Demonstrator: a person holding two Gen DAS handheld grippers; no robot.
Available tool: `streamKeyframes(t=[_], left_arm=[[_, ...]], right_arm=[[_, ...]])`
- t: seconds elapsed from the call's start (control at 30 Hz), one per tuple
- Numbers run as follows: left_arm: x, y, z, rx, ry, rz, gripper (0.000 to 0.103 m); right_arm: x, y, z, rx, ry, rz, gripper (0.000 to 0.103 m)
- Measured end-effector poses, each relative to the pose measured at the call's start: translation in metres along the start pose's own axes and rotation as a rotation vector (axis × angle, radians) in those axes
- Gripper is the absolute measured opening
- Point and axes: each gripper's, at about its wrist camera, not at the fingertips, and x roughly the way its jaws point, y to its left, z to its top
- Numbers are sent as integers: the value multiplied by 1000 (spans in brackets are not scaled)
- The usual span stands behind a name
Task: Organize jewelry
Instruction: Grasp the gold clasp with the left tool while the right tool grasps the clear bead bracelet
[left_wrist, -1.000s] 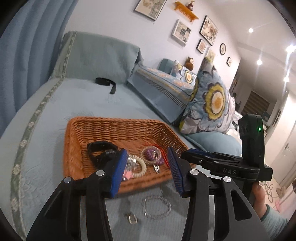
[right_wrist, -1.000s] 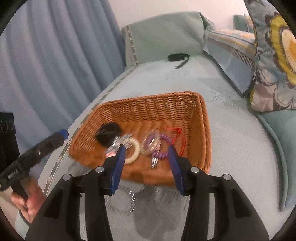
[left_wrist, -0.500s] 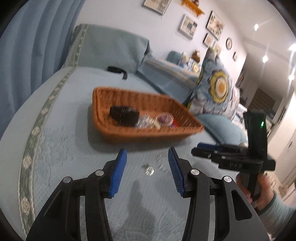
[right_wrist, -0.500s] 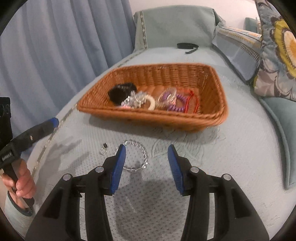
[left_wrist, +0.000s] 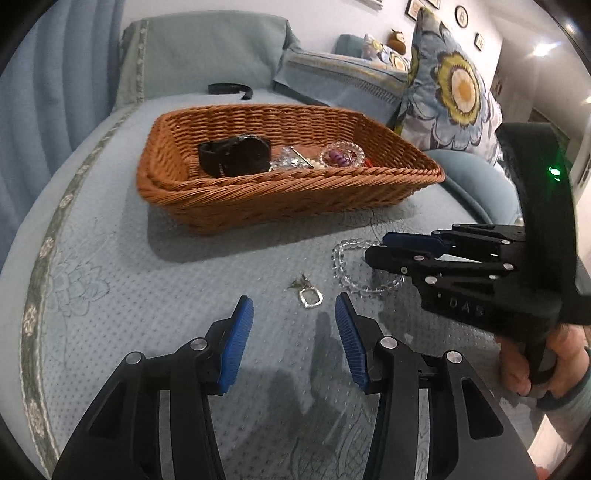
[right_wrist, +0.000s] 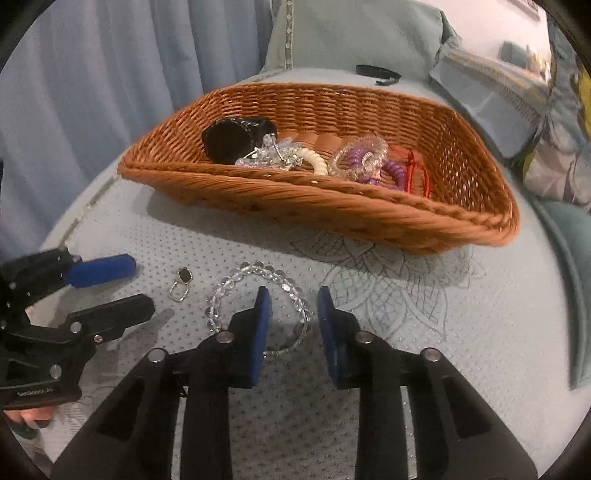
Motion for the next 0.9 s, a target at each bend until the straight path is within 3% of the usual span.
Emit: streamKeyframes(t=[0.2, 0.47, 0.53, 0.67, 0.9], left_arm=[[13, -12, 4, 48, 28, 66, 44], [22, -20, 10, 66, 31, 113, 35], [22, -23, 9, 80, 29, 124, 33], [22, -25, 9, 89, 30, 135, 33], [23, -30, 8, 117, 27, 137, 20]], right_arm=[[-7, -13, -9, 21, -2, -84, 14], [-9, -32, -10, 94, -8, 51, 18], [-7, -30, -8, 80, -6, 45, 23], [-3, -16, -6, 30, -12, -10, 23], [-1, -15, -7, 24, -19, -15, 23]])
